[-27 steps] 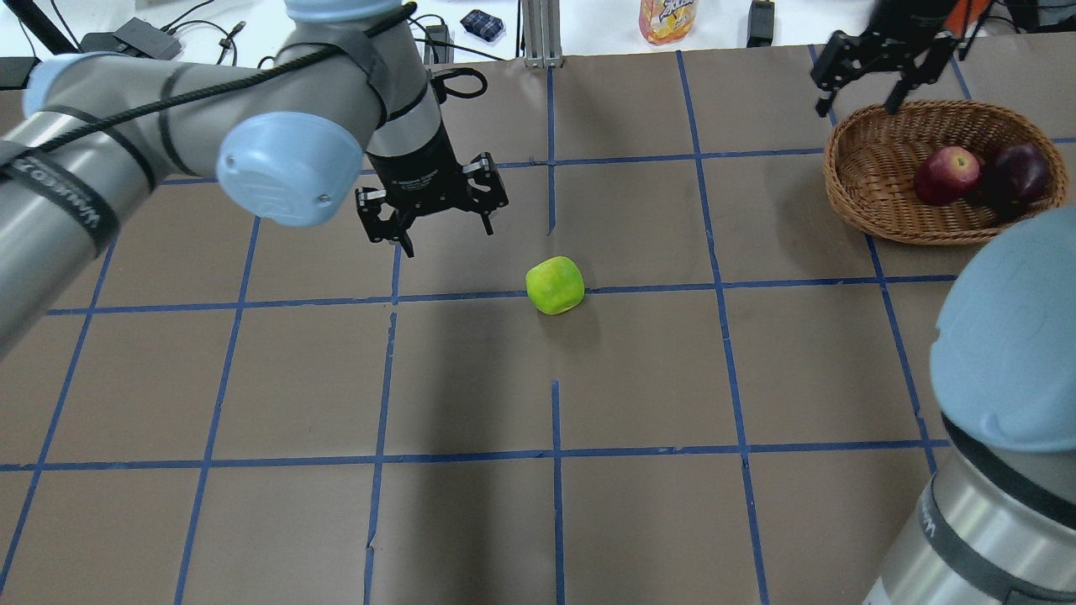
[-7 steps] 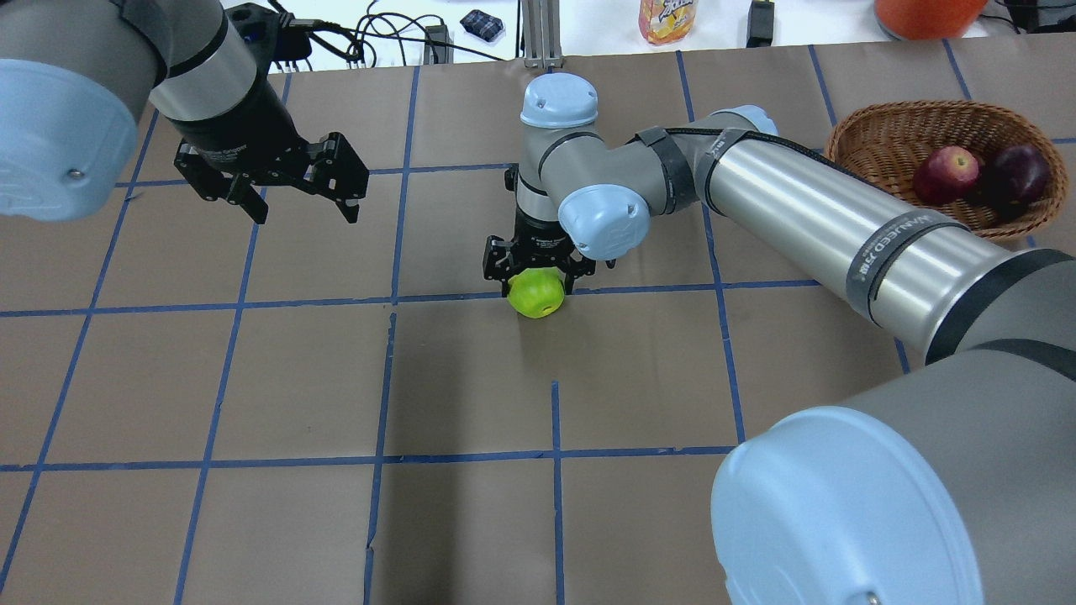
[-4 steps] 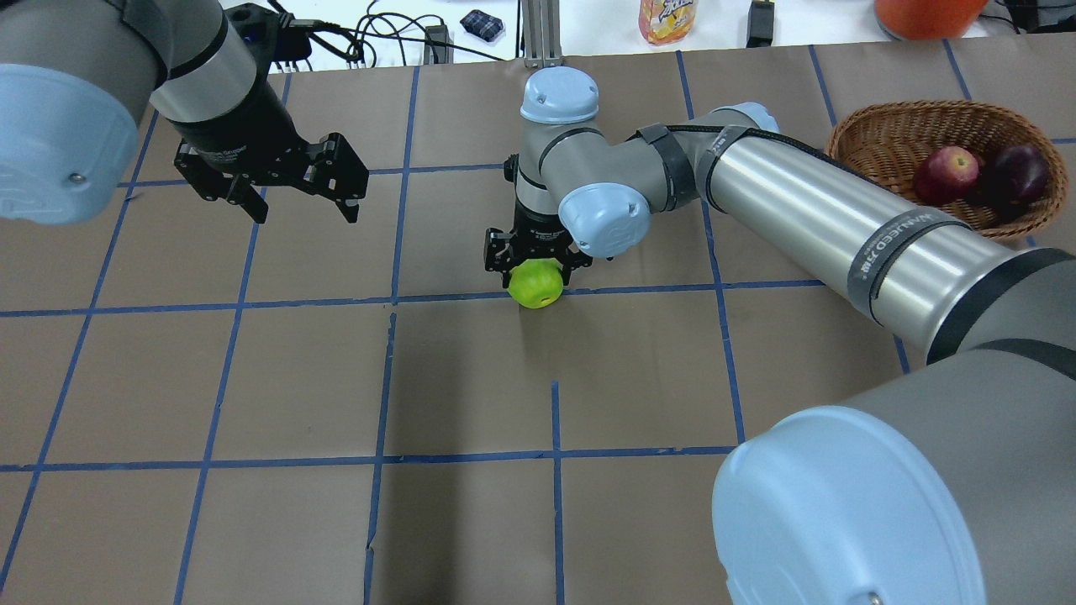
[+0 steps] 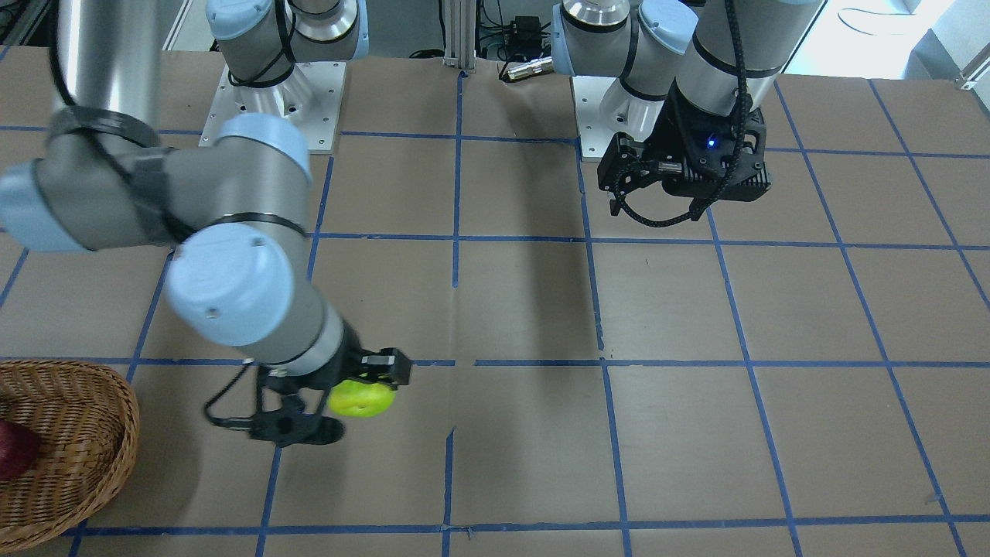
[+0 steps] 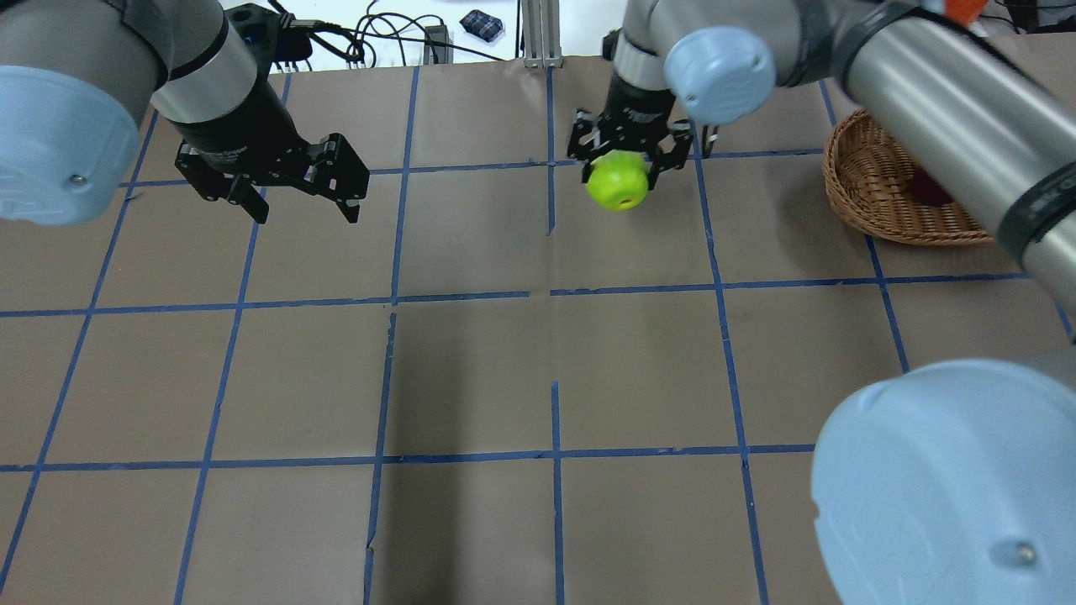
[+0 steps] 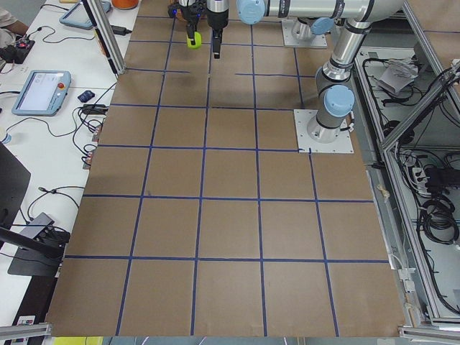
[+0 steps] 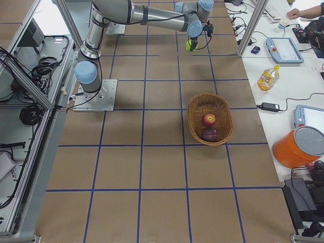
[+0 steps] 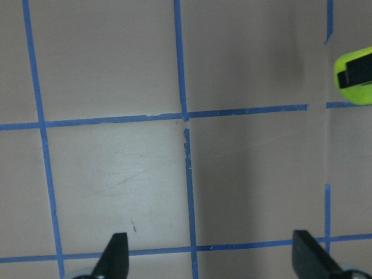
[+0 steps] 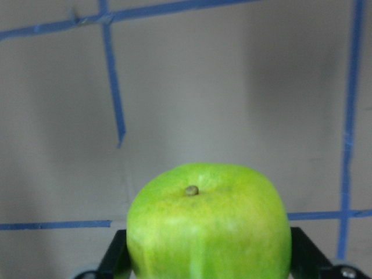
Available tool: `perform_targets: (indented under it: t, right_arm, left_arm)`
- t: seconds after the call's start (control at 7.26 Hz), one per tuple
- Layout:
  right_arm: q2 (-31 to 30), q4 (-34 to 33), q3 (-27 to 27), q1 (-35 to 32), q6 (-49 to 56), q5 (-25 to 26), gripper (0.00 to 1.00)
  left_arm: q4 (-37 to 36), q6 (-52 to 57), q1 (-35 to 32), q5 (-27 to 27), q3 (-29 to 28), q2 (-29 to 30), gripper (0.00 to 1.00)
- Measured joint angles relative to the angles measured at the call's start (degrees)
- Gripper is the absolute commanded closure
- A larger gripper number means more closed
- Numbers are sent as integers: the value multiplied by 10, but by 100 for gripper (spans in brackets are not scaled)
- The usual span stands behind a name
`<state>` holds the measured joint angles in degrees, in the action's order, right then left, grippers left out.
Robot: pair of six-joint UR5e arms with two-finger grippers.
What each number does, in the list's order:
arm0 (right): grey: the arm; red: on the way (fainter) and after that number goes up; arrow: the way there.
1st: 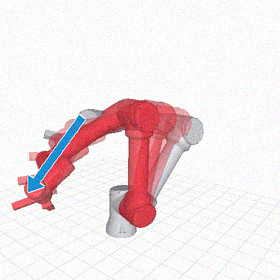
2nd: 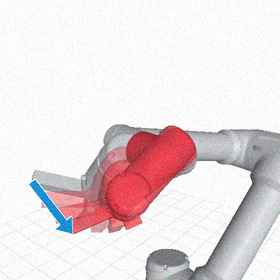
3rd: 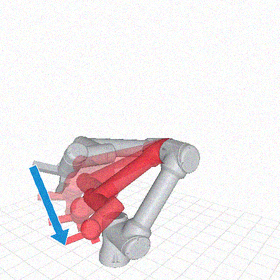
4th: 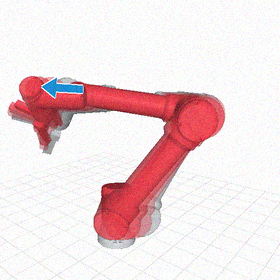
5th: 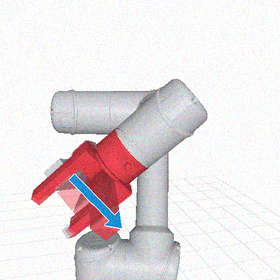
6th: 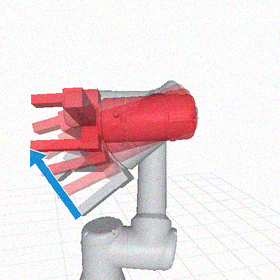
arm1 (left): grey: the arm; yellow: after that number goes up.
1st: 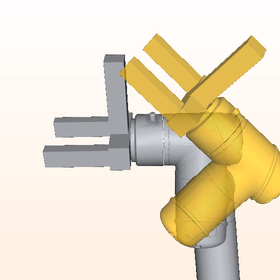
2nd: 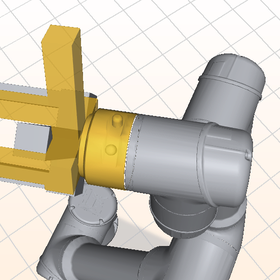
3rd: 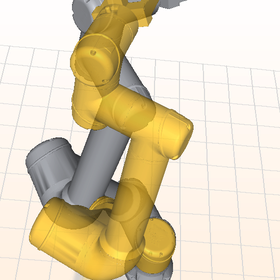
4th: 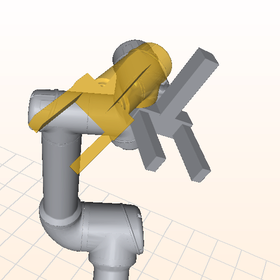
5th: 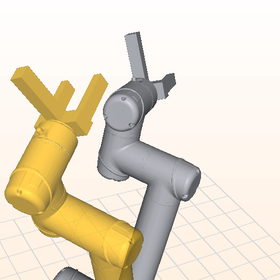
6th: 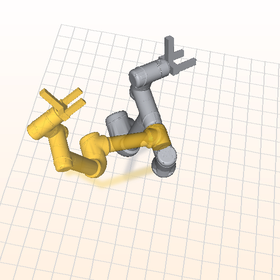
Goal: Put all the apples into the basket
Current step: 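Carry the green apple with the right gripper over the basket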
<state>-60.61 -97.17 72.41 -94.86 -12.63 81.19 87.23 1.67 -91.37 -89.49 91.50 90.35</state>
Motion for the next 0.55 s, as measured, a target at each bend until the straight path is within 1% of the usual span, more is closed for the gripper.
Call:
perform_targets:
  t: [0.14, 0.28, 0.41, 0.55]
  right_arm:
    - [-3, 37, -31, 58, 21, 21, 100]
    - [-3, 48, -45, 104, 72, 58, 100]
    - [0, 49, -47, 148, 145, 91, 100]
    - [9, 45, -46, 186, 201, 107, 100]
  left_arm:
    - [0, 0, 1, 0, -1, 0, 0]
    - [0, 0, 1, 0, -3, 0, 0]
    - [0, 0, 1, 0, -3, 0, 0]
    - [0, 0, 1, 0, -3, 0, 0]
